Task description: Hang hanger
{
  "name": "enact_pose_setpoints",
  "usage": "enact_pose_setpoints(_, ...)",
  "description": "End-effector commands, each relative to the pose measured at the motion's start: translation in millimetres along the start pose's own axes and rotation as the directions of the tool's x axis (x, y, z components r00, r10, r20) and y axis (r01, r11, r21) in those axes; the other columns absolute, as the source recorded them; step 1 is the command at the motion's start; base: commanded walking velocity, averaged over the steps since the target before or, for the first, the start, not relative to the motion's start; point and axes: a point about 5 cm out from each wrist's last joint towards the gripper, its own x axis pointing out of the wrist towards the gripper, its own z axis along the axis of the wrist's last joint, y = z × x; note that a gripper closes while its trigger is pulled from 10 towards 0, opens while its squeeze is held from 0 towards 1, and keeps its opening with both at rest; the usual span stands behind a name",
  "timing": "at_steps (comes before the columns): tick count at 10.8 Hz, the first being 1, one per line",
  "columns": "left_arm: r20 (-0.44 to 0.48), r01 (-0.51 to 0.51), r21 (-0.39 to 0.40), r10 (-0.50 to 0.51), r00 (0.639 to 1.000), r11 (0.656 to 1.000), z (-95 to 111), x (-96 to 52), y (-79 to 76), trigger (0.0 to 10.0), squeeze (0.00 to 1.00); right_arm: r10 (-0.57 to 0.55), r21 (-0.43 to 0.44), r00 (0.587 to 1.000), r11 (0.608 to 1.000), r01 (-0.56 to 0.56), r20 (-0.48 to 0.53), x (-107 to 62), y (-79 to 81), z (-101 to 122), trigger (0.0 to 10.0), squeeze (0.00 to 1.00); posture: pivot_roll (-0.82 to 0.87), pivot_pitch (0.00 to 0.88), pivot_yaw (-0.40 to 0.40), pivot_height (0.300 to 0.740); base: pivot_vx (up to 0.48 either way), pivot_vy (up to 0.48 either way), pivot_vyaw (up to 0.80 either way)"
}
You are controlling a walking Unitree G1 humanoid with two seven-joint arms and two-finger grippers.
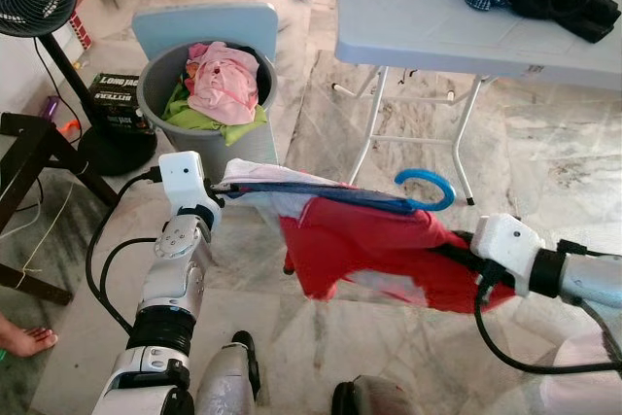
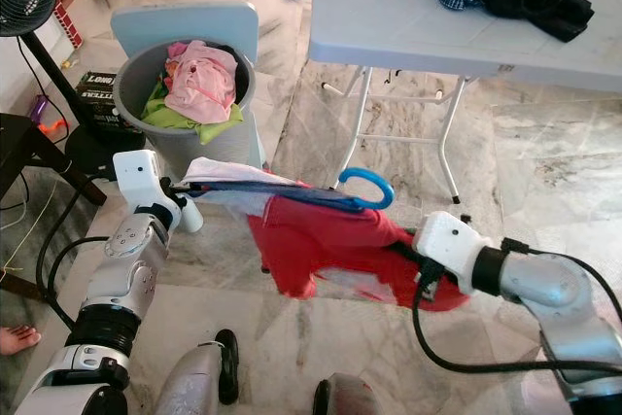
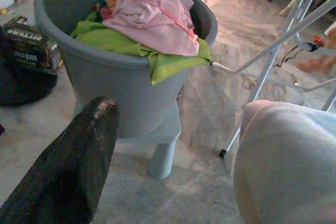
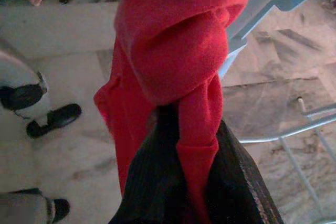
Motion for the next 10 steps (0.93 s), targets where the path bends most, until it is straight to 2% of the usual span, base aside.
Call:
enact_pose_setpoints(1,-0.005,-0.025,-0.015,0.025,1.000,1.000,0.7,-0.6,4.7,10.0,0.00,-0.044,-0.070,0.998,0.997,0.040,-0.053,-9.0,-9.7,-5.6,10.0,0.00,-0.08,0.181,-0.052,0.740,0.000,0.000,0.00)
enact_pose_setpoints(2,-0.011,-0.027,-0.015,0.026,1.000,1.000,-0.6,-0.3,3.3,10.0,0.00,-0.138,-0.134,0.987,0.983,0.125,-0.088,-5.6,-19.8,-10.5,10.0,0.00,-0.08,0.181,-0.052,0.740,0.000,0.000,0.00)
enact_pose_setpoints(3,-0.013,-0.027,-0.016,0.027,1.000,1.000,-1.5,-0.4,1.9,10.0,0.00,-0.131,-0.098,0.990,0.987,0.126,-0.046,-2.0,-18.0,-5.3,10.0,0.00,-0.08,0.181,-0.052,0.740,0.000,0.000,0.00)
enact_pose_setpoints(4,-0.018,-0.029,-0.017,0.029,0.999,0.999,-2.5,-0.5,2.3,10.0,0.00,-0.103,-0.048,0.995,0.994,0.102,-0.007,-0.9,-13.5,0.0,10.0,0.00,-0.08,0.181,-0.050,0.740,0.000,0.000,0.00)
enact_pose_setpoints(5,-0.031,-0.036,-0.017,0.035,0.999,0.999,-4.8,-1.2,4.6,10.0,0.00,-0.030,-0.003,0.999,1.000,0.030,0.024,-5.3,-5.8,3.3,10.0,0.00,-0.08,0.183,-0.050,0.740,0.000,0.000,0.00)
enact_pose_setpoints(6,-0.037,-0.042,-0.021,0.041,0.998,0.999,-5.9,-1.3,6.0,10.0,0.00,-0.022,0.018,0.999,1.000,0.021,0.041,-6.5,-5.2,5.1,10.0,0.00,-0.08,0.183,-0.050,0.740,0.000,0.000,0.00)
enact_pose_setpoints(7,-0.048,-0.057,-0.030,0.055,0.997,0.998,-7.6,-0.9,8.0,10.0,0.00,0.015,0.076,0.997,0.997,-0.021,0.081,-11.2,-5.9,14.5,10.0,0.00,-0.08,0.183,-0.049,0.740,0.000,0.000,0.00)
enact_pose_setpoints(10,-0.044,-0.071,-0.036,0.069,0.997,0.997,-6.3,-0.3,10.3,10.0,0.00,0.137,0.095,0.991,0.986,-0.137,0.007,-25.8,0.6,8.3,10.0,0.00,-0.08,0.184,-0.050,0.740,0.000,0.000,0.00)
